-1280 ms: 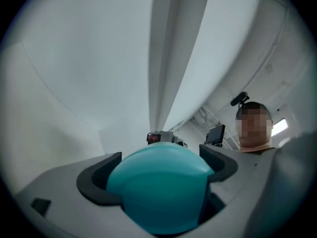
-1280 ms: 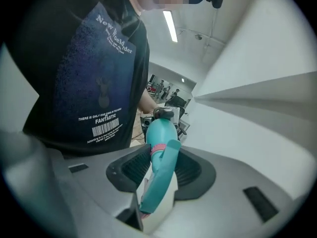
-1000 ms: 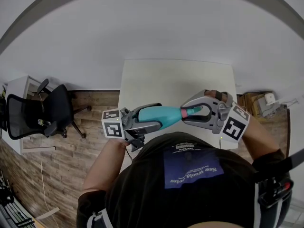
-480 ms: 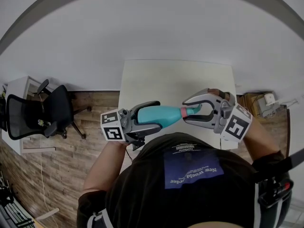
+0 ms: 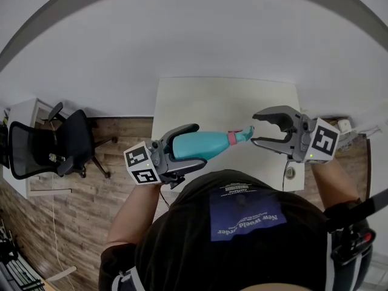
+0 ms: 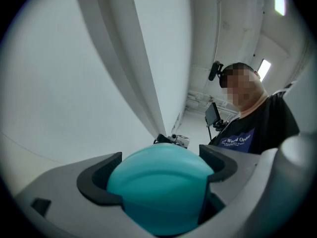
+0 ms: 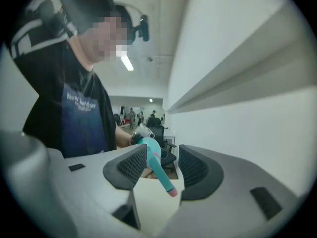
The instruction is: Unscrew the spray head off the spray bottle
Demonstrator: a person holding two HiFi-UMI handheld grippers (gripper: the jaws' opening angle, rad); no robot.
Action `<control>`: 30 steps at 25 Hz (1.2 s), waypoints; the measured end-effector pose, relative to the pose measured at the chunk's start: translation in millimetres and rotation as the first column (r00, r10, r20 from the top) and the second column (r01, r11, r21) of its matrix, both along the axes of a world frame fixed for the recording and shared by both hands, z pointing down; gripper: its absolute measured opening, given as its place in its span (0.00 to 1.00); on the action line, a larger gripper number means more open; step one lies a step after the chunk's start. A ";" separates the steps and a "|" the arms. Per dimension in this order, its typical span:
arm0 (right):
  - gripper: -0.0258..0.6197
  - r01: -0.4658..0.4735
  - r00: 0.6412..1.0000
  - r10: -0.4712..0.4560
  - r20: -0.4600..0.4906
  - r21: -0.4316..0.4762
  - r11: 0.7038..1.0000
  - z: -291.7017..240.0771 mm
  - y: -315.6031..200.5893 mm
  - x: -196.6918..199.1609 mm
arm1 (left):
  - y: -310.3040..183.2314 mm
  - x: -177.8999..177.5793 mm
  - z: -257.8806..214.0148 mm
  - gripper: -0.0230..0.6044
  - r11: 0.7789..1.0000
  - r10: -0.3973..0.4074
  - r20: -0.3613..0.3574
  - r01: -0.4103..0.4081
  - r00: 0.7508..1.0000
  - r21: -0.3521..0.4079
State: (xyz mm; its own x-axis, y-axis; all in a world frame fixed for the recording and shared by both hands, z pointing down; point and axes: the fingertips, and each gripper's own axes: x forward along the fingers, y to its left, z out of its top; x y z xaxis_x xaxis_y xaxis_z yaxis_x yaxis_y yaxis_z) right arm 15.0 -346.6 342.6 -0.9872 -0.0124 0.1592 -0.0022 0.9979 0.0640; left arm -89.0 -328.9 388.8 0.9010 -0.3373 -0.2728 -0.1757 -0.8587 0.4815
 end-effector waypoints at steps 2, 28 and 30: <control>0.31 0.003 0.997 0.005 0.079 -0.098 0.995 -6.7 -8.7 9.9 | -0.5 -1.8 -2.8 0.84 0.999 -0.019 0.005 0.019 1.000 0.028; 0.44 0.306 0.949 0.030 0.313 -0.942 0.141 50.7 -9.0 -15.3 | 19.9 10.8 -13.8 0.83 0.808 -0.274 0.413 -0.024 0.869 0.588; 0.44 0.290 0.956 0.012 0.294 -0.948 0.132 53.2 -6.6 -21.3 | 24.5 16.8 -14.6 0.83 0.777 -0.279 0.438 -0.067 0.855 0.626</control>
State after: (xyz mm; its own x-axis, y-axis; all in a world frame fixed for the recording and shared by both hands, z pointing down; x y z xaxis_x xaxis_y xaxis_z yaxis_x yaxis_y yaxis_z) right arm -6.3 -353.2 395.8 -0.9550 0.1444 -0.2590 0.2841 0.1952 -0.9387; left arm -72.2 -304.4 374.3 0.9332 -0.3593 0.0076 -0.3401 -0.8899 -0.3039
